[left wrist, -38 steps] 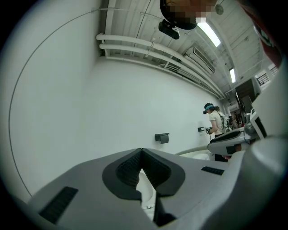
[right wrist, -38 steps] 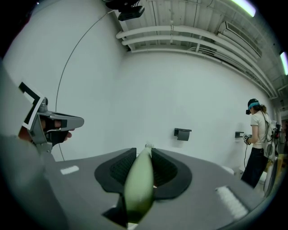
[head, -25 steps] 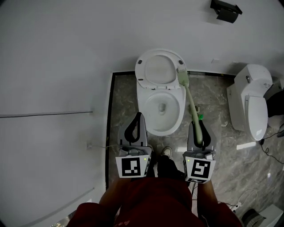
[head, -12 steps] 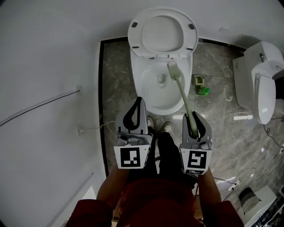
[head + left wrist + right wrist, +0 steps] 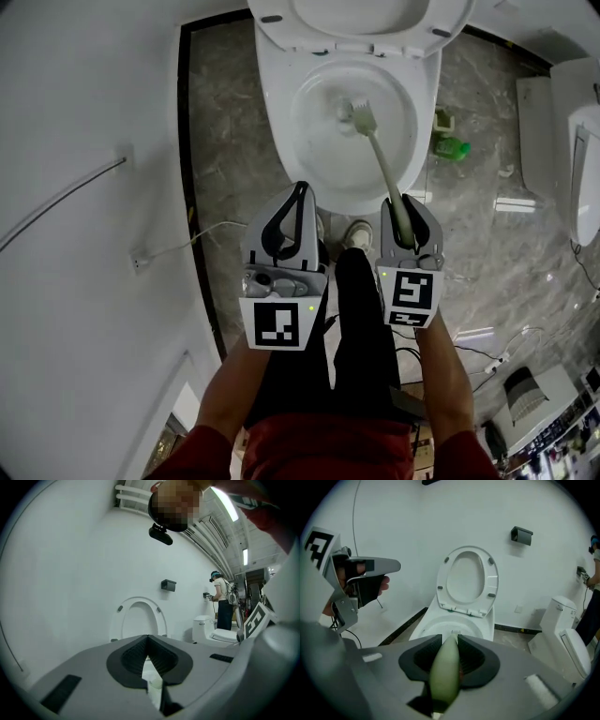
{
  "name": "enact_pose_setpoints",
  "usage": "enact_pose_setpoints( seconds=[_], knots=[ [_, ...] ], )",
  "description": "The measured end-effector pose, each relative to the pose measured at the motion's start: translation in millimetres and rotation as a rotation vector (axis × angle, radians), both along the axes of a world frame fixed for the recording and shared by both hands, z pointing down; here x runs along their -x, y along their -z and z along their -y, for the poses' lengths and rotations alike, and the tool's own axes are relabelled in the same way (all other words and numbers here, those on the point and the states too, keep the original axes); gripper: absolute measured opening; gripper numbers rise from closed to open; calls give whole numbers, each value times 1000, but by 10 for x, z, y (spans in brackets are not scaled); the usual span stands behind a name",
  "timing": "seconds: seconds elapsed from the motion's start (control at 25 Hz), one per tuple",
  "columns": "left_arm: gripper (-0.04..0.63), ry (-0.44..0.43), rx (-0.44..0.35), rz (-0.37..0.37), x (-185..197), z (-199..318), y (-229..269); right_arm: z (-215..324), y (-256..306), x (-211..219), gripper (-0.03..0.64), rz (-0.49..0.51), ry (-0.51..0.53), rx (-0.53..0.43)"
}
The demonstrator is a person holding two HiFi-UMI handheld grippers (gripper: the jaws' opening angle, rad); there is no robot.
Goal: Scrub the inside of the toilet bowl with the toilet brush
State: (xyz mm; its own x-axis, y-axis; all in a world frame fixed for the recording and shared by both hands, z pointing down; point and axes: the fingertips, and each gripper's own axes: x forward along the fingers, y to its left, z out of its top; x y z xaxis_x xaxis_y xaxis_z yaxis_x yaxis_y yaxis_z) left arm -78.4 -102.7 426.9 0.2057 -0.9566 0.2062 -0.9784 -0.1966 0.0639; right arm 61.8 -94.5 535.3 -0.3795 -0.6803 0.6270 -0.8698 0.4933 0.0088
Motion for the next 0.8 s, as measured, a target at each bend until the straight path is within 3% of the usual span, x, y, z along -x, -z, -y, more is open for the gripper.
enact_pose_setpoints(
  seconds=[0.32, 0.56, 0.8],
  knots=[
    [5, -41, 50, -39, -78, -176, -761, -260, -830, 15, 114, -40, 45, 95],
    [5, -63, 91, -49, -169, -200, -997, -360, -1032, -48, 114, -33, 24, 152],
    [5, -109, 136, -64, -301, -145, -1088, -197, -1082, -162, 114, -106, 76, 127]
  ],
)
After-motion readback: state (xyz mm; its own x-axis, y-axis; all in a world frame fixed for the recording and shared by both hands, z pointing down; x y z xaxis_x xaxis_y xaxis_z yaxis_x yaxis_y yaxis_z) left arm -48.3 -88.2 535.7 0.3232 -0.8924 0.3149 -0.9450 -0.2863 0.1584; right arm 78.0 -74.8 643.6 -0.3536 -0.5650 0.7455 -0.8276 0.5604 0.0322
